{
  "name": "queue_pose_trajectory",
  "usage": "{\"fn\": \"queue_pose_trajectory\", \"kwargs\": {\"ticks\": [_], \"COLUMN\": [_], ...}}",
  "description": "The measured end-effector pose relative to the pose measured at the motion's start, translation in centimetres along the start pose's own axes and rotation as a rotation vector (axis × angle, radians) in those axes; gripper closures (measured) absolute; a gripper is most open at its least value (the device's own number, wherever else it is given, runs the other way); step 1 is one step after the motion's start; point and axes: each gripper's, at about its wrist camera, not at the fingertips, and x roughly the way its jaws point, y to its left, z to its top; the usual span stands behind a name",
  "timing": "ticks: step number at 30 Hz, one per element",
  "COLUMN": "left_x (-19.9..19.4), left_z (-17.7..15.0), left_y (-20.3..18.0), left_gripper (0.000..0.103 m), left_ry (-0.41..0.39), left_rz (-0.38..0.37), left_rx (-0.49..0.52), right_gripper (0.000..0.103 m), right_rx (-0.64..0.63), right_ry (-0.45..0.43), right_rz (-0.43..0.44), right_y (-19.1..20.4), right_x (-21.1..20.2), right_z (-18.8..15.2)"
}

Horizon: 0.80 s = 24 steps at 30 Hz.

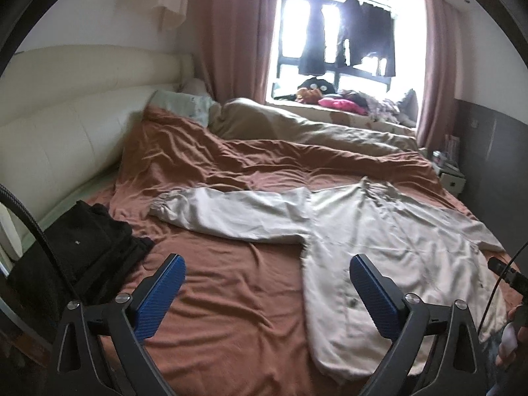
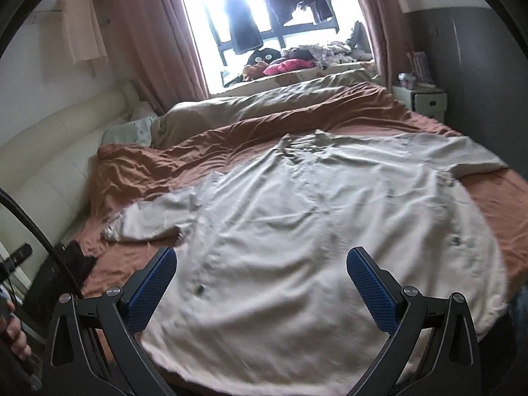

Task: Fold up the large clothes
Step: 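Move the left tool down to the elastic cuff of the beige jacket sleeve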

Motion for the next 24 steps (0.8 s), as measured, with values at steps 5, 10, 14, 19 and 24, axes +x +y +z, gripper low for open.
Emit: {"fn": "queue_pose_trajectory", "kwargs": {"ticks": [5, 10, 14, 19, 24], "left_x": [3.2, 6.8, 9.6, 13.2, 17.1], "left_z": [1.9, 3.8, 5.1, 6.1, 6.9], "left_y": [2.4, 4.5, 6.2, 9.0, 11.5], "left_gripper": [0.010, 0.015, 0.019, 0.028, 0.031], "left_ry": [0.016, 0.040, 0.061, 0.085, 0.112], "left_rz": [0.034, 0.056, 0.079, 0.116, 0.132], "left_rx": [-0.030, -0.054, -0.083, -0.139, -0.183], "right_gripper": [0.000, 0.000, 0.000, 0.023, 0.025], "right_rx": [0.030, 0.053, 0.086, 0.133, 0.153], "right_ry": [0.001, -0.004, 0.017, 0.087, 0.150], "right_rz": [-0.018, -0.017, 0.001, 0.067, 0.079], "right_y": [0.8, 2.6, 3.8, 4.3, 4.4], "right_x": [4.8, 9.3, 13.0, 17.9, 22.9], "right_z": [2.2, 4.2, 5.4, 6.5, 7.8]}}
